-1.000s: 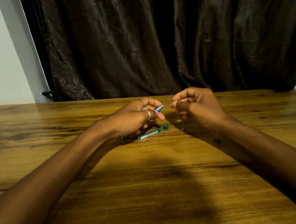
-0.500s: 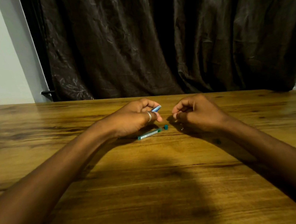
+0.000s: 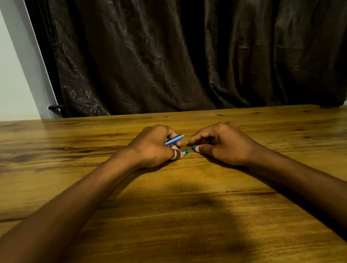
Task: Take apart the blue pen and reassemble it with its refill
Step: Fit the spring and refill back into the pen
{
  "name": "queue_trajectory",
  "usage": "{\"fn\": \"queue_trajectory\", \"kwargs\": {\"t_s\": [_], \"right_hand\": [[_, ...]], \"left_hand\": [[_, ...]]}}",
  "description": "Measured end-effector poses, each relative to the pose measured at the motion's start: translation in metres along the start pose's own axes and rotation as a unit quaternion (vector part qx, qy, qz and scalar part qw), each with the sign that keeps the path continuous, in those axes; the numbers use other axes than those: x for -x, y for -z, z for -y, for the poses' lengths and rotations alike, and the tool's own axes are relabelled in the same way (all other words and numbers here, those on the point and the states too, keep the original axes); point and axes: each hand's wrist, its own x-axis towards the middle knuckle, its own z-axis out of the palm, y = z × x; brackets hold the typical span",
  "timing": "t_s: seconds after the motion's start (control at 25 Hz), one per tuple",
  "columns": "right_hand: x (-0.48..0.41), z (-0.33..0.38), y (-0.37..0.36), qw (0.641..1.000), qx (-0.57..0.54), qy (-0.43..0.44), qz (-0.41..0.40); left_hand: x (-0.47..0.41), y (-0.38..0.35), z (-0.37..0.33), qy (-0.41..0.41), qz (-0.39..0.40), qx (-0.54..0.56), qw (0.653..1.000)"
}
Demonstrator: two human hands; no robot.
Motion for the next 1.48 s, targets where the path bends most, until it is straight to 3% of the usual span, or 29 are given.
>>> {"fn": "queue_trajectory", "kwargs": {"t_s": [0.16,0.24,0.28,0.36,0.44,0.52,1.04,1.48], "right_hand": [[0.0,0.001,-0.002,1.0,0.001,-0.012,-0.009],[-0.002,0.003,-0.003,0.992,-0.092,-0.077,-0.033],[-0.002,0.007,-0.002,0.969,-0.202,-0.13,-0.048],[-0.003,0.015,0.001,0.884,-0.405,-0.225,-0.069],[-0.004,0.019,0.006,0.842,-0.468,-0.26,-0.07],[-0.004,0.021,0.01,0.828,-0.495,-0.255,-0.067],[-0.002,0.025,0.012,0.878,-0.425,-0.203,-0.081],[0.0,0.028,0.015,0.883,-0.423,-0.19,-0.074]], "left_hand": [[-0.001,-0.001,0.0,0.006,0.002,0.02,1.0],[-0.001,0.0,0.0,0.014,-0.009,0.066,0.998],[-0.001,0.001,0.0,0.019,-0.02,0.097,0.995],[-0.001,0.003,-0.003,0.031,-0.034,0.178,0.983],[0.0,0.002,-0.007,0.037,-0.034,0.261,0.964],[0.001,0.002,-0.01,0.04,-0.038,0.296,0.954],[0.0,0.005,-0.01,0.036,-0.048,0.301,0.952],[0.003,0.009,-0.011,0.026,-0.036,0.277,0.96]]}}
